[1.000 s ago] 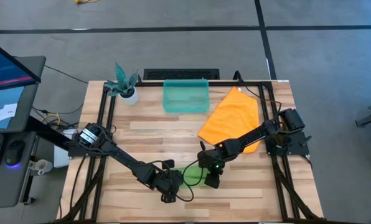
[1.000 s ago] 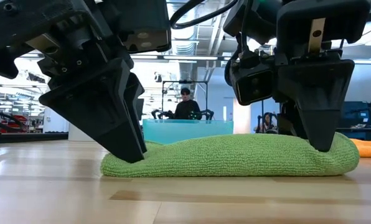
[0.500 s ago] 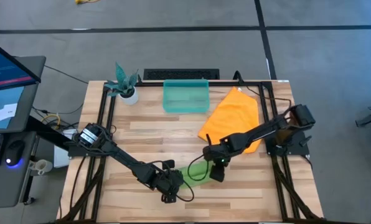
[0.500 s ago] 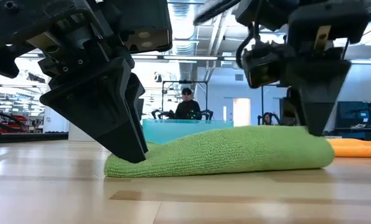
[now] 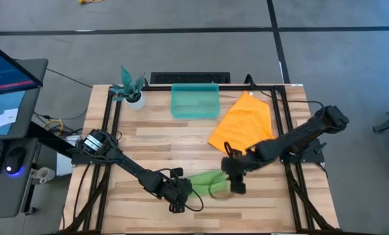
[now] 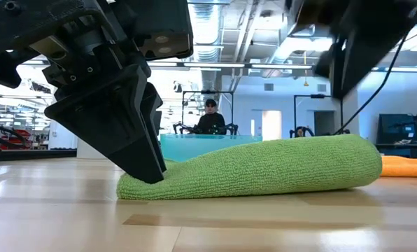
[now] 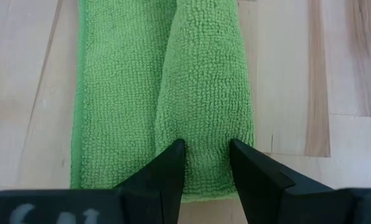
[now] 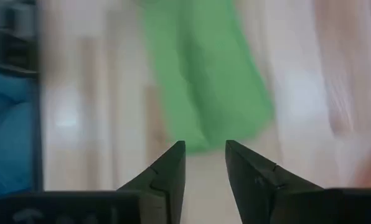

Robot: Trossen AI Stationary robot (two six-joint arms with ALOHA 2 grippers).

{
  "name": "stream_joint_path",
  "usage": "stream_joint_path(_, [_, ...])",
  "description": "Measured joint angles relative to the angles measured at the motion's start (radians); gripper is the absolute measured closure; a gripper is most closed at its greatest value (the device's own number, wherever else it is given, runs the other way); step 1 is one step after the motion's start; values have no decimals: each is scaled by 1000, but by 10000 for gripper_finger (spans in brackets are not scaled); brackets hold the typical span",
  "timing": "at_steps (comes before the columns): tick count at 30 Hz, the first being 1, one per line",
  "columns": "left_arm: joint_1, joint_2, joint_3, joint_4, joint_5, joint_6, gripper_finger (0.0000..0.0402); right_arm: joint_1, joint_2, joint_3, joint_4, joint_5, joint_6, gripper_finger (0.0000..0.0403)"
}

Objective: Roll microfiber towels into tight, uniform cylinder then place into a basket
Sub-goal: Roll the green towel

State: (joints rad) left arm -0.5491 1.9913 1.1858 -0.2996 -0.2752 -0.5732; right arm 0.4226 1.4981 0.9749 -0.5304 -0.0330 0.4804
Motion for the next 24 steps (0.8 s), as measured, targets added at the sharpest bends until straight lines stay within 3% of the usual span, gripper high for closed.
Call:
stream_joint_path(8, [0, 0, 0, 2, 0, -11, 278, 198, 51, 3, 219, 268, -141, 266])
stream_joint_path(13, [0, 0, 0, 3, 1, -17, 278, 211, 130, 2, 228, 297, -138, 293])
stream_joint_path(19, [0, 0, 0, 3, 1, -26, 278, 177, 210, 2, 240, 296, -148, 389])
stream_joint_path(24, [0, 0, 0, 3, 1, -26, 278, 146, 260, 2, 255, 262, -136, 379])
